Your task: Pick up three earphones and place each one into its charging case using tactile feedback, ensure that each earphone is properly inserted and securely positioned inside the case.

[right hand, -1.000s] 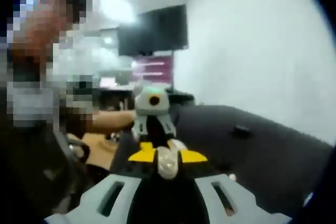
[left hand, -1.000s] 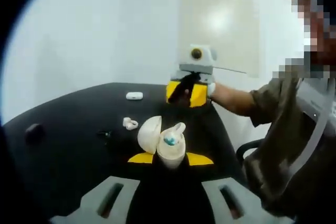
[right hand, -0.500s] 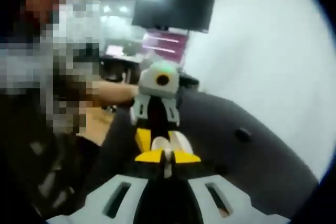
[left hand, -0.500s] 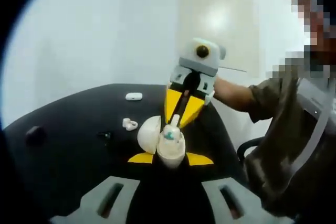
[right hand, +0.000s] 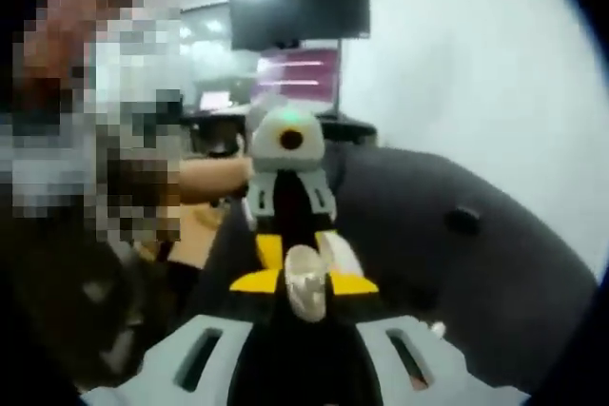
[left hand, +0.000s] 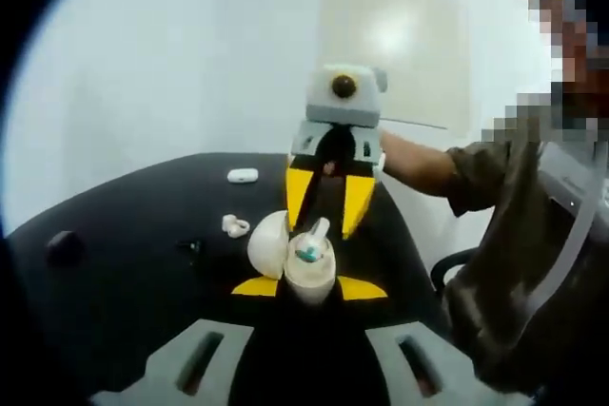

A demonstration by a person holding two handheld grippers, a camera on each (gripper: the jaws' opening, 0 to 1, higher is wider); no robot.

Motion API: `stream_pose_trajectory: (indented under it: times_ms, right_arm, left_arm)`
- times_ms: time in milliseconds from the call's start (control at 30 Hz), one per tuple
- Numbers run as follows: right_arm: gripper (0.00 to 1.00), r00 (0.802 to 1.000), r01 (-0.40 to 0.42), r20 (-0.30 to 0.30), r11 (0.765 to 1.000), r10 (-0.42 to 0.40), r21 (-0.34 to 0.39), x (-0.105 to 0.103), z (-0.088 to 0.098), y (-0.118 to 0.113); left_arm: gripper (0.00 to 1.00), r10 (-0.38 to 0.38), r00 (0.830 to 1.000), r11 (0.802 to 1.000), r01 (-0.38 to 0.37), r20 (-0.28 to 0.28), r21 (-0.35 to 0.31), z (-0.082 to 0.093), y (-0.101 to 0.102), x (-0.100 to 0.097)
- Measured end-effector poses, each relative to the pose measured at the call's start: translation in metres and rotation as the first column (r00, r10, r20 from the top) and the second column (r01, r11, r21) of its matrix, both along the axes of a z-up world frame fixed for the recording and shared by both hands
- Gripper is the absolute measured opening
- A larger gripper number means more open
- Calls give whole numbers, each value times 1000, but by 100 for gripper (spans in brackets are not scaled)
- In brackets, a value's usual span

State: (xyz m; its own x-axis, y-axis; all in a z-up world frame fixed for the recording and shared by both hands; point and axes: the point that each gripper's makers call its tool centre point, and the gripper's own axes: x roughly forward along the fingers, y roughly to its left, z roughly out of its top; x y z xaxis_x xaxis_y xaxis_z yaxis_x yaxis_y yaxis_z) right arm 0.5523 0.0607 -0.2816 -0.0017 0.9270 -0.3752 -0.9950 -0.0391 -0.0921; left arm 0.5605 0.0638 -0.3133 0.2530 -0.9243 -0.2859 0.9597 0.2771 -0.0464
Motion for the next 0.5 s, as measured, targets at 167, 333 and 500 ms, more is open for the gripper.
stream_pose_trajectory:
  times_ms: [167, 333, 500]
  right_arm:
    - [18, 1000, 18, 19, 999, -19, 33, 5, 12, -6]
    - [17, 999, -3, 45, 1000, 2, 22, 0, 7, -9]
    - [13, 996, -2, 87, 1000, 2, 7, 1, 3, -6]
  left_arm:
    - [17, 1, 1000, 1000, -1, 0, 0, 0, 0, 0]
    - [17, 1, 1000, 1000, -1, -1, 0, 0, 0, 0]
    - [17, 1, 1000, 1000, -1, 3, 1, 0, 1, 0]
